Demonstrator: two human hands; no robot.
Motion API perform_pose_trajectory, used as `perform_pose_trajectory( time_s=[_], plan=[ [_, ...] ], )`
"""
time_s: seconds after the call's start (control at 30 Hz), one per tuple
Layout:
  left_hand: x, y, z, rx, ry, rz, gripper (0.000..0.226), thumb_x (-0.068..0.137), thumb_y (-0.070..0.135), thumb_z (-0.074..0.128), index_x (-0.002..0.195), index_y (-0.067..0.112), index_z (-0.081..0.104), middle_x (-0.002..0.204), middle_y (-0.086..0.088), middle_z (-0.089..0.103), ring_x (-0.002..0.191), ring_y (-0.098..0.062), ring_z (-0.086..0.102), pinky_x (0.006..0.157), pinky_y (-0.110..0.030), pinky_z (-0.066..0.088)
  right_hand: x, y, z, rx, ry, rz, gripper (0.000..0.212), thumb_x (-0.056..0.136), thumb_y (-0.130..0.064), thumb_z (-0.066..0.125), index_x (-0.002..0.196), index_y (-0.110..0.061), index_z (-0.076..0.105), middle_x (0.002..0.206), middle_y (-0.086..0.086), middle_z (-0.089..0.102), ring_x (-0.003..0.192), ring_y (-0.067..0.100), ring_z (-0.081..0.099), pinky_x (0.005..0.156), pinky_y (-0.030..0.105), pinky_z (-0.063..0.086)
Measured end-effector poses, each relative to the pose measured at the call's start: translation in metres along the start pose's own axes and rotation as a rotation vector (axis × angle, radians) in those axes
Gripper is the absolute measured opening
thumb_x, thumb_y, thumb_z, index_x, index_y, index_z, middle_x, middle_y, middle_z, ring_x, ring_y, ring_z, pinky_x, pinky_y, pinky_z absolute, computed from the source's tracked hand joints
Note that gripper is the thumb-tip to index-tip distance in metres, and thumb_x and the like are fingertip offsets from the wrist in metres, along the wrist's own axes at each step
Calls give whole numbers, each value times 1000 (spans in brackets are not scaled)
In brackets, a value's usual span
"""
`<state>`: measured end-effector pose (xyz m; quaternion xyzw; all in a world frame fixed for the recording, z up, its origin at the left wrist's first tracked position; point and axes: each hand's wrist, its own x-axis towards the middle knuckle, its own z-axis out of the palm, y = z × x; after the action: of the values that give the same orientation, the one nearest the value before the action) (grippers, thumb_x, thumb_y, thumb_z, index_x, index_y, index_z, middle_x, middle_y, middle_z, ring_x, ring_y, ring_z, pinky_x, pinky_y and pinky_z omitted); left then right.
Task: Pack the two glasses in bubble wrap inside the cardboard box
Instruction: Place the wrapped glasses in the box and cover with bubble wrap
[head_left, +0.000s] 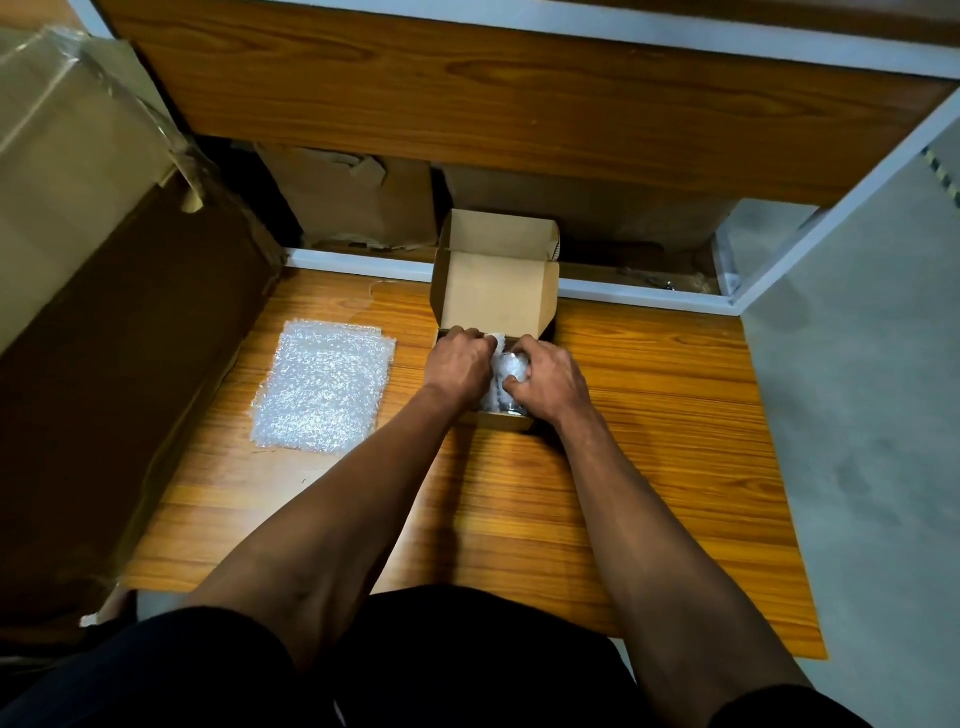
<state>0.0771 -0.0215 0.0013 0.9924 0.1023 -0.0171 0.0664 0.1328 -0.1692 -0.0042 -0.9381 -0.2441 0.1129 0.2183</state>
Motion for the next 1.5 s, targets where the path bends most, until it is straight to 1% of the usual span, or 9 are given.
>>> perform_pose_trajectory(
  time_s=[0.1,0.2,0.47,0.7,0.9,1.0,1.17,1.33,1.5],
  plan=[
    [0,-1,-1,55,-2,-3,29,100,27,63,127,16,67,119,-11,69,116,-32,59,89,-42,51,-1,1,2,16,17,31,52,80,-33,79,128,-23,61,122,3,49,105,22,53,79,36,54],
    [2,-2,-3,104,-32,-13,32,100,37,62,129,22,66,123,-8,68,122,-31,56,90,-43,52,1,2,1,33,21,50,51,79,-33,83,125,-23,63,121,1,44,104,19,51,80,31,50],
    [2,1,-3,136,-74,-42,39,103,43,58,138,25,57,132,-8,63,127,-31,53,94,-44,52,3,2,-5,103,-16,96,49,81,-30,85,124,-21,63,124,2,44,106,14,45,84,26,41],
    [2,1,2,39,-69,-86,39,101,41,61,136,26,59,130,-6,65,124,-30,56,91,-43,52,7,3,-7,99,-45,124,48,81,-31,85,123,-22,62,124,2,44,106,13,41,83,27,40],
    [-8,-14,12,-51,-81,-155,54,97,62,56,144,35,58,141,-8,52,136,-30,44,106,-50,40,13,-2,-4,21,-30,142,39,90,-44,77,116,-21,60,124,3,44,100,17,47,77,30,44],
    [-14,-19,17,-40,-68,-148,59,96,69,52,147,38,55,144,-9,47,137,-30,42,108,-52,36,13,-4,1,-7,18,147,46,89,-52,76,116,-18,61,122,5,46,96,17,49,73,30,43],
    [-17,-23,19,34,-52,-124,65,92,77,51,144,39,55,140,-7,49,134,-29,41,101,-49,35,12,-9,8,-54,66,192,57,84,-58,79,120,-17,61,125,7,45,96,17,50,71,31,47],
    [-20,-31,13,86,-18,-83,68,88,82,53,138,36,59,135,-5,52,130,-30,41,96,-48,34,12,-12,12,-78,86,205,64,82,-59,80,124,-15,60,125,7,44,98,20,54,74,32,52],
    [-21,-28,8,122,-10,-43,68,90,76,57,139,30,56,135,-3,56,130,-29,43,96,-47,35,15,-15,19,-130,111,216,79,78,-64,80,133,-12,58,131,11,44,109,26,57,84,35,56]
  ],
)
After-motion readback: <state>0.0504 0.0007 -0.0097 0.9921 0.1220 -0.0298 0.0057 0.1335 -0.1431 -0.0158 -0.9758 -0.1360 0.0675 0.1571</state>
